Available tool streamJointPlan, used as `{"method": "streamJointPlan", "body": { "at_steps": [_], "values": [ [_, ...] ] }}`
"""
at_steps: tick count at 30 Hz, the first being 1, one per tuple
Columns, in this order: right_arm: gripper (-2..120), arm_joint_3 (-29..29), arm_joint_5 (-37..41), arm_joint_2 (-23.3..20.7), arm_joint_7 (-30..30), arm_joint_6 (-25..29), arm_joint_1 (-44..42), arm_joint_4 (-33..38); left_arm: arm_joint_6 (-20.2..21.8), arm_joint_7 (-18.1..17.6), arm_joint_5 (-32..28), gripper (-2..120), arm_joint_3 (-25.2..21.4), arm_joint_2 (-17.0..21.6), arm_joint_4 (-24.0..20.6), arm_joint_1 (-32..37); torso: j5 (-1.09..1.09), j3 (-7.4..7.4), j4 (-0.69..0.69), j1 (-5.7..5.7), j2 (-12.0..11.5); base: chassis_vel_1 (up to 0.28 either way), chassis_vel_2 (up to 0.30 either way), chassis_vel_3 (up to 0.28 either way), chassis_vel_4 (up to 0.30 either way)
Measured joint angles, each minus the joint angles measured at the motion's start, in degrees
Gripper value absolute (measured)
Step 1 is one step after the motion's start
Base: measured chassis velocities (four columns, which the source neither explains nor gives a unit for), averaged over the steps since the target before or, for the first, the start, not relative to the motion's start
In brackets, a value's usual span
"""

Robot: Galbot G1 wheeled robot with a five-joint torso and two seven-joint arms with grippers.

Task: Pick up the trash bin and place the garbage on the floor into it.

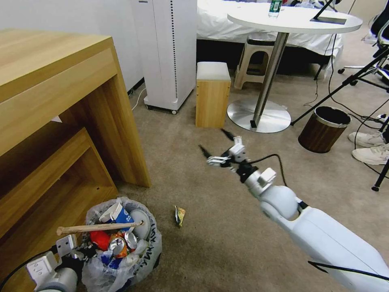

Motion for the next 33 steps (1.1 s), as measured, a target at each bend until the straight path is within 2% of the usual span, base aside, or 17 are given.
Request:
{"method": "streamJointPlan", "body": {
  "at_steps": [10, 19, 33],
  "values": [
    [100, 10.5, 0.5, 0.1, -0.15, -0.68, -8.39, -1.52, 1.07, -1.25, -3.81, 0, -1.65, 2.19, -1.8, 1.16, -0.01, 0.0, 0.0, 0.0, 0.0, 0.0, 0.0, 0.0, 0.0],
    [100, 11.93, -0.41, 0.97, -1.11, -1.29, -10.9, -1.65, 1.36, -1.8, -5.87, 0, -2.49, 3.5, -2.97, 1.6, 0.0, 0.0, 0.0, 0.0, 0.0, 0.0, 0.0, 0.0, 0.0],
    [100, 10.08, -0.38, 1.68, -0.89, -1.47, -11.04, -1.49, 1.26, -1.8, -5.79, 0, -1.9, 3.33, -2.43, 1.35, -0.01, 0.02, 0.0, 0.0, 0.0, -0.051, 0.056, 0.057, -0.053]
  ]
}}
